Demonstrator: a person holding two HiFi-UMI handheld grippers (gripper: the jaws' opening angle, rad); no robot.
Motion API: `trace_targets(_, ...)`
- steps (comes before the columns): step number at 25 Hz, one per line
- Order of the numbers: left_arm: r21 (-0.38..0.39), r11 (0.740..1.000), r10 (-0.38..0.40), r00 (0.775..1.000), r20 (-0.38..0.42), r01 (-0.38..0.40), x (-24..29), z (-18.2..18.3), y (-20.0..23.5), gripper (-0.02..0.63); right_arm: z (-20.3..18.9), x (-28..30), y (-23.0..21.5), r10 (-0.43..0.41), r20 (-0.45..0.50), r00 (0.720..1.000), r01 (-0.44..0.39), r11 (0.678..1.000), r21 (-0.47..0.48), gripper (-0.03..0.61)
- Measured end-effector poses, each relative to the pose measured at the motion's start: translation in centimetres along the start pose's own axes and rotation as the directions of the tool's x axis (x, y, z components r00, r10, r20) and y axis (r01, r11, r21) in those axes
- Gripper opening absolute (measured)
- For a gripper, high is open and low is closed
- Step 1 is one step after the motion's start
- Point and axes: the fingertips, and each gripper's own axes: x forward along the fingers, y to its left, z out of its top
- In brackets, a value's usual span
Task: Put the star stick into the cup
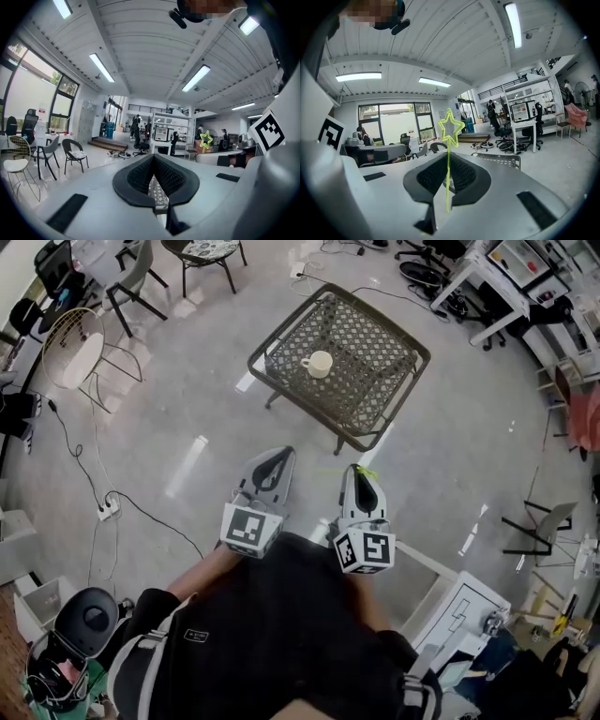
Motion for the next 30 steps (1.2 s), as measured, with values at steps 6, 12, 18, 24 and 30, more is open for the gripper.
trace_targets(6, 0.001, 1.000, -0.010, 1.000, -0.004, 0.010, 5.2, 1.5, 6.0, 0.017, 1.9, 7.7, -0.4, -0.029, -0.006, 1.000, 0.029, 1.000, -0.006, 0.018)
trace_targets(12, 0.004, 1.000, -0.024, 1.000, -0.007, 0.024, 9.1, 1.8, 10.4, 0.017, 3.1, 12.7, -1.8, -0.073, -0.008, 0.997, 0.073, 0.997, -0.008, 0.018)
trace_targets(18, -0.025, 0.999, -0.044, 0.998, -0.048, 0.042, 11.7, 0.9, 11.3, 0.017, 3.0, 15.2, -3.6, -0.104, -0.035, 0.994, 0.105, 0.994, 0.020, 0.018)
trace_targets(24, -0.017, 0.999, -0.033, 0.997, -0.069, 0.032, 15.5, 0.5, 11.4, 0.017, 3.7, 19.2, -6.1, -0.071, -0.028, 0.997, 0.072, 0.997, 0.023, 0.018)
trace_targets(30, -0.004, 0.999, 0.041, 0.998, -0.052, -0.041, 19.3, 2.9, 13.1, 0.017, 6.1, 24.2, -8.2, 0.000, -0.018, 1.000, 0.001, 1.000, 0.012, 0.018)
